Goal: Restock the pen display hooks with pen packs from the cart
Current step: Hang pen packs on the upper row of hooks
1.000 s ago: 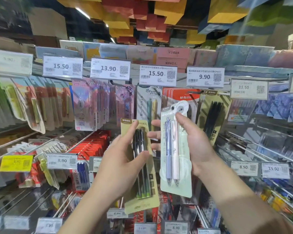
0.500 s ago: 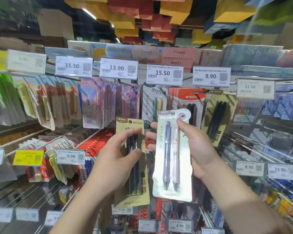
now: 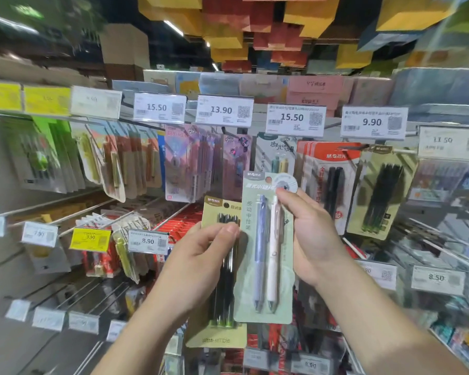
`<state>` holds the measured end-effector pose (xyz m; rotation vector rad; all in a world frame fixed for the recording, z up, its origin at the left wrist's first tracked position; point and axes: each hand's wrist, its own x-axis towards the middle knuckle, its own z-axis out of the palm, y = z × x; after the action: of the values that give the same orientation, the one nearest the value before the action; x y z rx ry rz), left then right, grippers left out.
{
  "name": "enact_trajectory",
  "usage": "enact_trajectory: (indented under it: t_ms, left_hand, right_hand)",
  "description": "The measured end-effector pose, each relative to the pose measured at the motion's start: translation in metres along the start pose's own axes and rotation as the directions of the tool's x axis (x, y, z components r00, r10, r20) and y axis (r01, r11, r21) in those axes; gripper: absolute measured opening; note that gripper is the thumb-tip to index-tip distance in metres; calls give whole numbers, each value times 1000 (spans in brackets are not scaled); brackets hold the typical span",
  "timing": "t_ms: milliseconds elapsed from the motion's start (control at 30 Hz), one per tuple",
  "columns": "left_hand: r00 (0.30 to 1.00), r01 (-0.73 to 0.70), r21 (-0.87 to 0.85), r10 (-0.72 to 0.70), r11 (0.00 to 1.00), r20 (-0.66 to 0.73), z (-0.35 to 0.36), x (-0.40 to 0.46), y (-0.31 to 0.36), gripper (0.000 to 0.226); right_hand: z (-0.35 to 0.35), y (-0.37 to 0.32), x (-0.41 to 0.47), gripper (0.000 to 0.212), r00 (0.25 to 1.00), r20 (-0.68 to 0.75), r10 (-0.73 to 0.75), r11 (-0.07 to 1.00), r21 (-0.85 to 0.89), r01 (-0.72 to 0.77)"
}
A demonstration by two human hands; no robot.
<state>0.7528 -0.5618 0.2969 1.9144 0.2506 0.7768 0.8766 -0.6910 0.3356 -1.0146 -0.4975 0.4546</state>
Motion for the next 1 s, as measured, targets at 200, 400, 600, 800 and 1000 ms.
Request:
enact_trajectory:
  t_ms: [200,400,600,800,1000]
  left_hand:
    - [994,-21,-29,24,999,105,-2,0,-12,46]
    - [994,-1,-23,4,1000,113,-4,-5,-14,29]
    - [999,-6,21,5,1000,44,-13,-15,-16,55]
    - [1000,-24,14,24,1000,-13,-21,-29,-14,48]
    - [991,-27,36,31,999,-130,-33,-42,-8,39]
  right_hand:
    - [9,-3,-5,27,1000,-2,-14,1000,14,14]
    - [15,1,-9,27,1000,4,-7,1000,-4,7]
    - [26,13,-11,27,999,52,14,999,49,-16]
    - [36,25,-16,19,993,116,3,1000,-21,0]
    - [51,40,-23,23,981,195,-25,999,-40,34]
